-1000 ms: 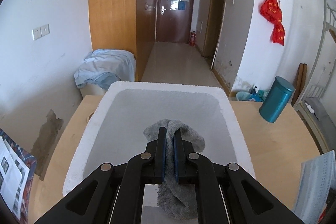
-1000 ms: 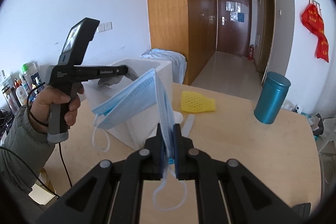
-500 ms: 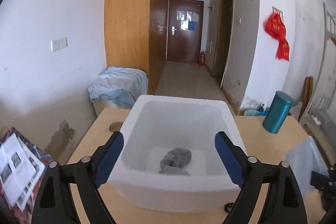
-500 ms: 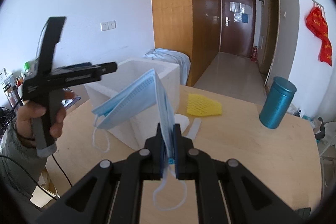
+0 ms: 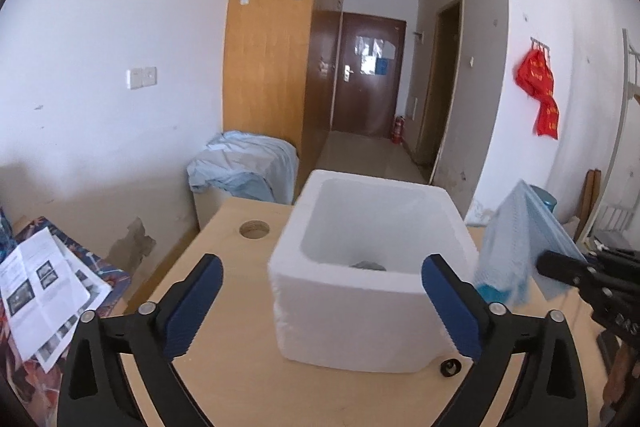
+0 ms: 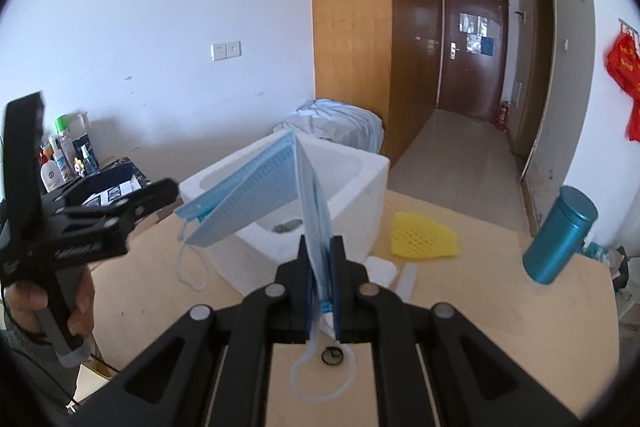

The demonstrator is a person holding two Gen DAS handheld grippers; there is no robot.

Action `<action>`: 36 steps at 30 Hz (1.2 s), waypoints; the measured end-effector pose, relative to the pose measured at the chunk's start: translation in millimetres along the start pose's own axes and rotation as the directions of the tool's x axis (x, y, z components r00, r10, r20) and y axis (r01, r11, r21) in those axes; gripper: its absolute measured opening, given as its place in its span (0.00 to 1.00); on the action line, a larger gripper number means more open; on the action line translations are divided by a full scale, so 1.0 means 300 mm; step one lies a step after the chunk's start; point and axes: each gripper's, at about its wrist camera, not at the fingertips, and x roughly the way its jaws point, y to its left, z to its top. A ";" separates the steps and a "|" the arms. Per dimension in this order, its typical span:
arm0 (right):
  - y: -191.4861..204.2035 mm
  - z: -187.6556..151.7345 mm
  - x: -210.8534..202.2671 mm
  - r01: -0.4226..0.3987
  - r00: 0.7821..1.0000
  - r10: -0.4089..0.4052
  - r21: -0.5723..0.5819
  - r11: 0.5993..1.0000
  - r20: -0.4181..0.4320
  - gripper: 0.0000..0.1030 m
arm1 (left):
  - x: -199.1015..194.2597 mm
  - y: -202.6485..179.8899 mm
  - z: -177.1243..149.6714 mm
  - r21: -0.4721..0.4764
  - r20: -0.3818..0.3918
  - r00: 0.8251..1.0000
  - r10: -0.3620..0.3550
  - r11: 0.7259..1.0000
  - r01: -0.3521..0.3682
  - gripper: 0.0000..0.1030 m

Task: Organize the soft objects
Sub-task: 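Carry the blue mask over the foam box and release it with the right tool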

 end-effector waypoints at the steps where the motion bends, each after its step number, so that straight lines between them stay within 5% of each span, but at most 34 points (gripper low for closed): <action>1: 0.004 0.006 0.007 -0.003 1.000 0.003 -0.003 1.000 0.000 0.10 | -0.015 0.012 -0.006 -0.006 0.014 1.000 0.001 1.000 0.000 1.00; 15: 0.055 0.091 0.110 -0.032 0.999 0.032 -0.021 0.999 -0.014 0.10 | -0.111 0.080 -0.070 -0.021 0.044 0.999 0.014 1.000 -0.013 1.00; 36: 0.048 0.131 0.375 0.025 0.985 -0.026 -0.008 1.000 -0.170 0.10 | -0.081 0.133 -0.086 -0.057 0.019 0.999 0.042 0.997 -0.041 1.00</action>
